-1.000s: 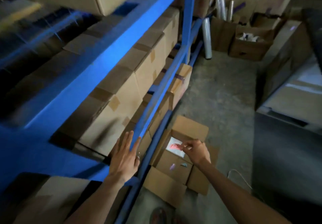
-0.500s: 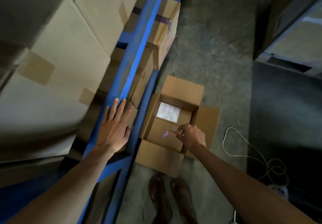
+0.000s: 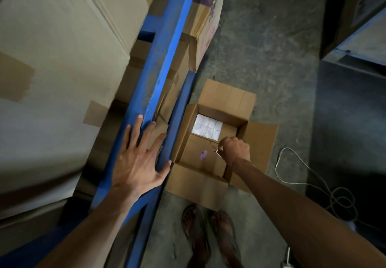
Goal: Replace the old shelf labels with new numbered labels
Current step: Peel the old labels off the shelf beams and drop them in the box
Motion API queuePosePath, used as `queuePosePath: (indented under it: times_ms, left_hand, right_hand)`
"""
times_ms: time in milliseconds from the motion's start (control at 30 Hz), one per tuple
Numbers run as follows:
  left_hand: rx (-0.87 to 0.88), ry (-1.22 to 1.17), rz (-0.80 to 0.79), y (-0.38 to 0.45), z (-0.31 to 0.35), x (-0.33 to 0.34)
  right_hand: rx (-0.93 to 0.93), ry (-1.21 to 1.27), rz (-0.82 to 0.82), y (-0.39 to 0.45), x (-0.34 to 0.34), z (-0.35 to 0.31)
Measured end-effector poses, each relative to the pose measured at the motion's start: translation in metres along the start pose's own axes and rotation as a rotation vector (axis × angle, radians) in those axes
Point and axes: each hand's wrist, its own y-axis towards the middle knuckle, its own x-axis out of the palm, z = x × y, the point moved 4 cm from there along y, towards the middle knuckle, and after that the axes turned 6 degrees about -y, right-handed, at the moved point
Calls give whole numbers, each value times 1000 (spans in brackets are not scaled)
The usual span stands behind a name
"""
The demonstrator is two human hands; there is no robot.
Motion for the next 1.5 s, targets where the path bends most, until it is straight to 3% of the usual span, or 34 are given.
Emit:
queuePosePath:
  times_ms: [167,400,733,900,1167,1500]
  left_hand:
    - [-6,7,-24,1,1,-2]
    - [-16,-6,-23,1,-1,-2]
    - [-10,-35,-4,-2,-2,-2]
    - [-64,-179,-118,-5,1,-13]
    - [-103,-236,19,-34,34,-106]
    - [-150,-253,326,-76,55,-280]
  right_hand:
    - [23,-109,29,8,-1,-6]
    - [31,-75,35,15,-8,-12]
    - [-72,333,-36,-18,-35,-22]
    - [-162,461,-33,-56,-76,-24]
    - [-326,509,119,-125,-176,-25]
    - [-544,647,486,-228,-321,-39]
